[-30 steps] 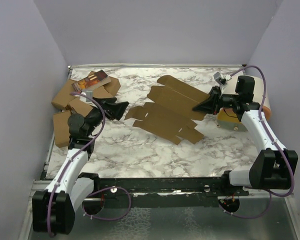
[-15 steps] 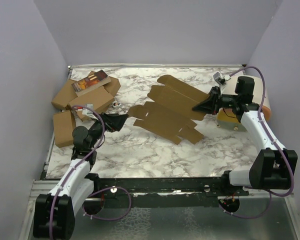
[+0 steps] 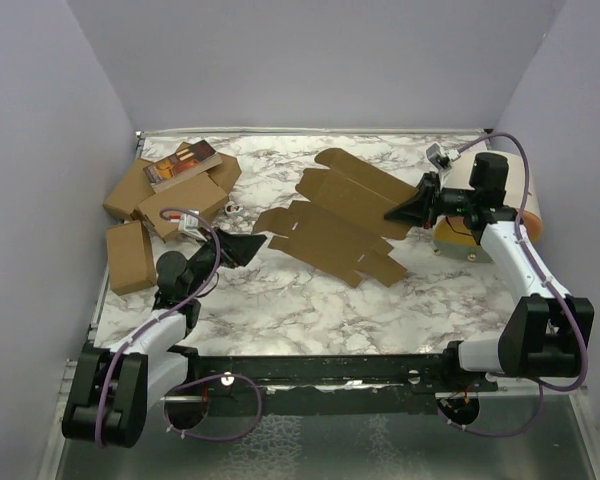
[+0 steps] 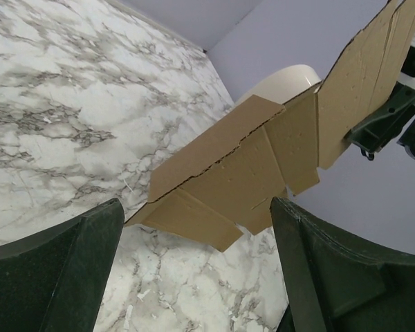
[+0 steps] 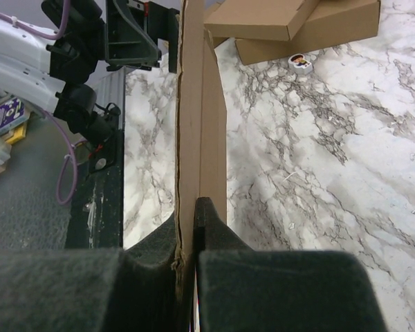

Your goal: Fold the paper box

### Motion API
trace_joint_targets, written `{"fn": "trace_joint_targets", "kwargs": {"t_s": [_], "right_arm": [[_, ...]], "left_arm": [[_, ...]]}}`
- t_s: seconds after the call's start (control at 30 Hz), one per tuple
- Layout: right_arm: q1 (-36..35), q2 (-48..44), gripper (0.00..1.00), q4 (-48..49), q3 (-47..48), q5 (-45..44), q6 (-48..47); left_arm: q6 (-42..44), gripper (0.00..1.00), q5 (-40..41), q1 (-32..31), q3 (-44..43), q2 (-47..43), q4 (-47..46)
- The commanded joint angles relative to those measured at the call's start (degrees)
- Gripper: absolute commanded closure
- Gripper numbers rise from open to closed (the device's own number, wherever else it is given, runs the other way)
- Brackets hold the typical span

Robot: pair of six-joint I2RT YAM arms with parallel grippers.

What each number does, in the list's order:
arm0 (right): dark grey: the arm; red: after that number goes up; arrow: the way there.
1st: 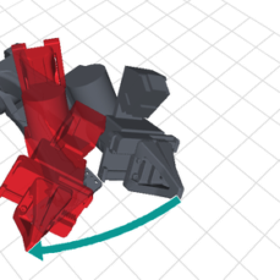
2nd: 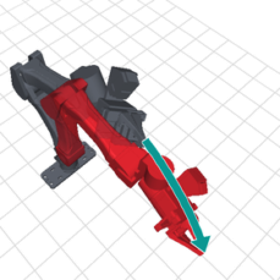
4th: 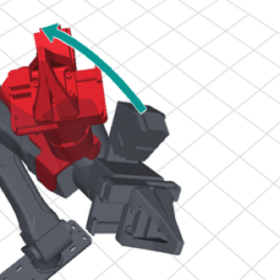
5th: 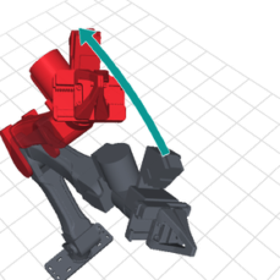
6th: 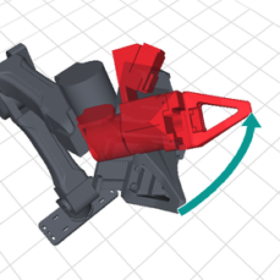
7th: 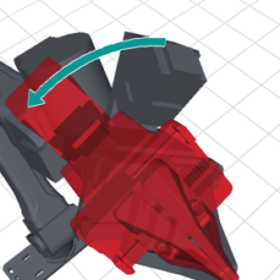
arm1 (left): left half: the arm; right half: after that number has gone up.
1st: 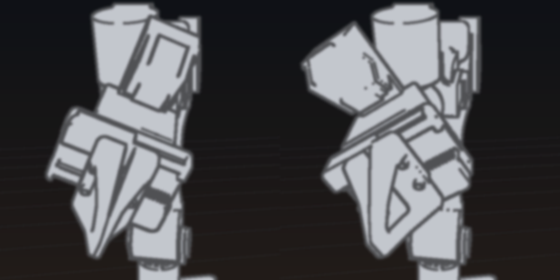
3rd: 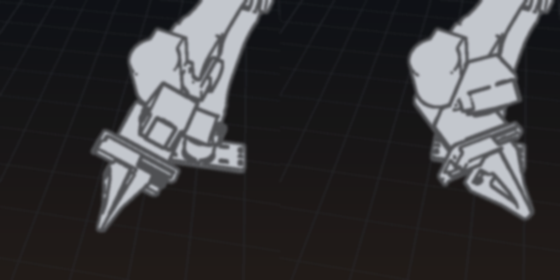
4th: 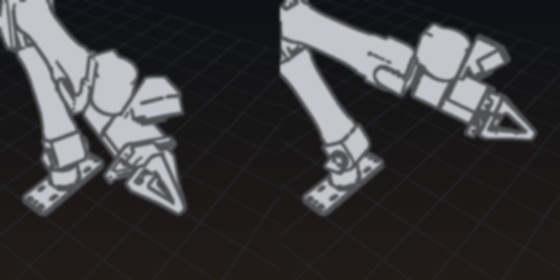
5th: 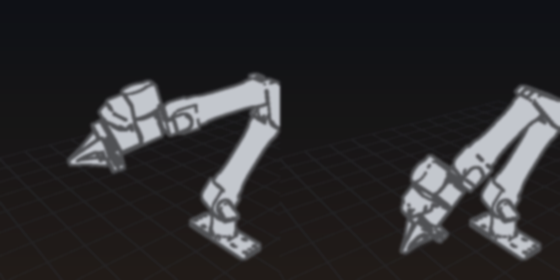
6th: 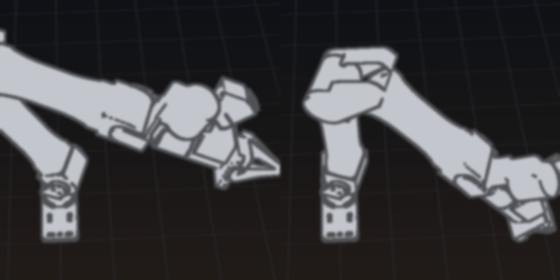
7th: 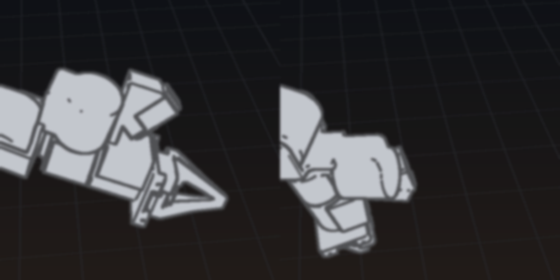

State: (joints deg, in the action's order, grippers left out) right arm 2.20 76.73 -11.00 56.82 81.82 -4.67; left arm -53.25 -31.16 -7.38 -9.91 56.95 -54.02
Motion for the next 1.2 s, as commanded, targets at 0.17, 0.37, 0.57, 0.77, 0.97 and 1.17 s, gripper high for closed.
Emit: {"fn": "trace_joint_targets", "kwargs": {"t_s": [0.17,0.37,0.57,0.77,0.97,1.17], "right_arm": [[0.3,0.3,0.99,3.9,-1.8,-3.4,2.1],[0.3,0.7,0.99,6.6,-3.3,-5.1,4.1],[0.3,0.4,0.99,7.5,-3.9,-5.3,4.7],[0.3,0.2,0.99,7.8,-4.1,-5.4,4.8],[0.3,0.3,0.99,8.1,-4.2,-5.3,5.1],[0.3,0.2,0.99,9.2,-4.8,-5.5,6.0]], "left_arm": [[3.9,0.13,2.7,-8.5,1.5,5.7,-7.8],[4.8,0.13,7.3,-11.3,3.7,7.2,-8.2],[4.2,0.13,9.7,-11.7,4.8,8.1,-8.9],[2.8,0.13,9.4,-12.0,4.9,9.9,-11.2],[1.4,0.13,9.2,-12.7,5.3,13.0,-15.5],[1.7,0.15,10.1,-14.1,5.1,15.8,-17.4]]}}
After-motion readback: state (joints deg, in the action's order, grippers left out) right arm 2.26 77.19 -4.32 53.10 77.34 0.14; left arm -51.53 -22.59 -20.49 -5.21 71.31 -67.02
